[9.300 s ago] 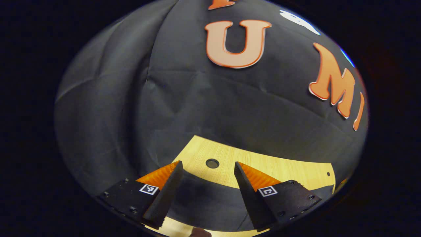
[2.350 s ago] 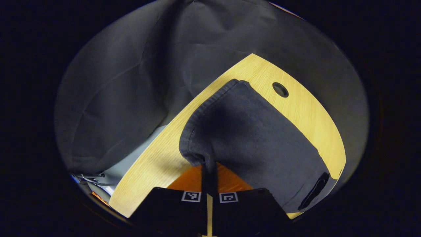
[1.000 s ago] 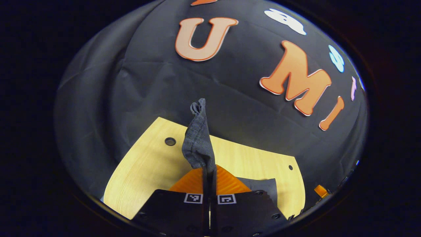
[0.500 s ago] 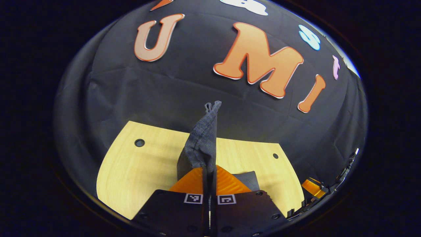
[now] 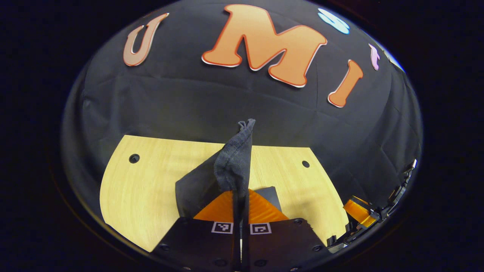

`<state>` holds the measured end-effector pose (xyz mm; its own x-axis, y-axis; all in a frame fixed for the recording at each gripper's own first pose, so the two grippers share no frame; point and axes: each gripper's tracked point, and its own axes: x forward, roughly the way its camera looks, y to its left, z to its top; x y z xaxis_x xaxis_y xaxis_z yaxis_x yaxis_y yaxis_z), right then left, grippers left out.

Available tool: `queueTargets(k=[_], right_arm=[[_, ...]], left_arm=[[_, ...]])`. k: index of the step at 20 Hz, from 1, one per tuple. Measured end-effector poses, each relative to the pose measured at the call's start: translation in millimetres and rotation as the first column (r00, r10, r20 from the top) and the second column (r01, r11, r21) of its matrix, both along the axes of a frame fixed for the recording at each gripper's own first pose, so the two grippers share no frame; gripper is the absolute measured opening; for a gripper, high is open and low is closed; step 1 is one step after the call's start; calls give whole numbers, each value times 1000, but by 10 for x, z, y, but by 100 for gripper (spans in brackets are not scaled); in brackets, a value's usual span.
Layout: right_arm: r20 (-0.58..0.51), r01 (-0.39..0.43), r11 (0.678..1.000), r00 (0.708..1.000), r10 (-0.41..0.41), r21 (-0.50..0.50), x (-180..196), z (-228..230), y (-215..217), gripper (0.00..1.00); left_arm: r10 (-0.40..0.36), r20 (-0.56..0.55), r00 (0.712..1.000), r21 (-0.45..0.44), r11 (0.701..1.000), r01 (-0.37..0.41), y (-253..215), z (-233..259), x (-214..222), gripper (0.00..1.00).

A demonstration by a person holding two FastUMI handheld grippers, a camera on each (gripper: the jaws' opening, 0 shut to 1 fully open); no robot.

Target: Grasp the waist and the cuffs of the jeans and fold them to make the two legs overlap; first hold the waist and fold one-third of the jeans toward the cuffs, then hold the cuffs and fold the remaining one-third in the same direction to finish folding.

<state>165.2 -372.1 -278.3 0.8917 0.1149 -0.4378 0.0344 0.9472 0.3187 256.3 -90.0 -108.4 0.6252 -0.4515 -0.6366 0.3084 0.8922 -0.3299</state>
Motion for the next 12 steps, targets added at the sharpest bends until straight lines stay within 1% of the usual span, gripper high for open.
queueTargets(k=[8,12], right_arm=[[-36,-9,1000,999,9,12,-1,-174,-210,98],[-61,-8,1000,998,9,16,7,-270,-297,98]], left_arm=[[-99,-84,992,40,994,103,-700,-406,-267,2],[-180,-145,973,62,980,190,-1032,-763,-592,2]])
